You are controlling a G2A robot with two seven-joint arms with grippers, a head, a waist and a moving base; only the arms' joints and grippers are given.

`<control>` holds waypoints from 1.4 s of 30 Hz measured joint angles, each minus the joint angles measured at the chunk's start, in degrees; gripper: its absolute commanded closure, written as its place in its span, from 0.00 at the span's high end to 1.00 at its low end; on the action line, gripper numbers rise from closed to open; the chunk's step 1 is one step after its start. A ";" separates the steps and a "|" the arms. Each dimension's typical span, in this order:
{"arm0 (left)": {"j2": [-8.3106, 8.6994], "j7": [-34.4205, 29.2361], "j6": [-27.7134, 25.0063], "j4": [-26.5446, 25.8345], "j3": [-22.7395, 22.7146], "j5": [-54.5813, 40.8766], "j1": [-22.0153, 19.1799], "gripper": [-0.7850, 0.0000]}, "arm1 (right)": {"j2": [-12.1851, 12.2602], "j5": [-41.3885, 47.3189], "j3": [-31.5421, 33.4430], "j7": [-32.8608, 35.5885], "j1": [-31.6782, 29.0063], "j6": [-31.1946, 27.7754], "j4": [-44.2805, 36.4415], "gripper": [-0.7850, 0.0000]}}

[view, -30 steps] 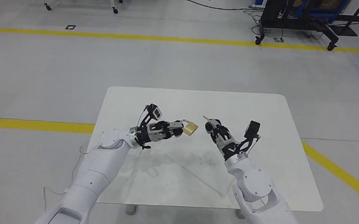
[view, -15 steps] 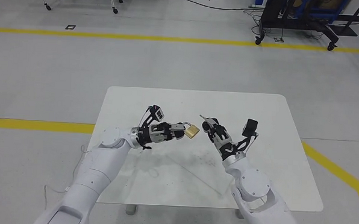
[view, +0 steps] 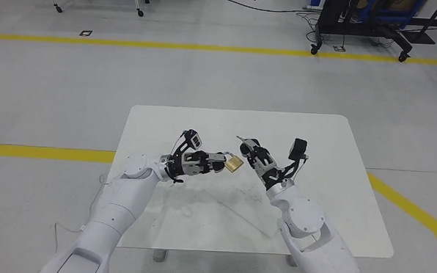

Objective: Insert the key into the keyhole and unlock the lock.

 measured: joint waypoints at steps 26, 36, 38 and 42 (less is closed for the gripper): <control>-0.02 1.68 -0.91 -0.37 0.41 1.81 0.01 0.00 | -0.54 -0.53 -2.19 2.18 1.74 2.42 0.82 0.00; 0.09 3.19 -1.13 -0.82 0.52 3.30 0.20 0.00 | -0.84 -0.99 -3.34 2.39 2.86 3.92 1.54 0.00; 0.11 3.64 -1.02 -0.95 0.46 3.37 0.29 0.00 | -0.92 -0.87 -3.46 2.21 3.09 4.04 1.67 0.00; 0.16 5.78 -0.39 -0.72 0.09 3.38 0.44 0.00 | -0.91 0.01 -2.15 1.29 2.67 3.59 0.86 0.00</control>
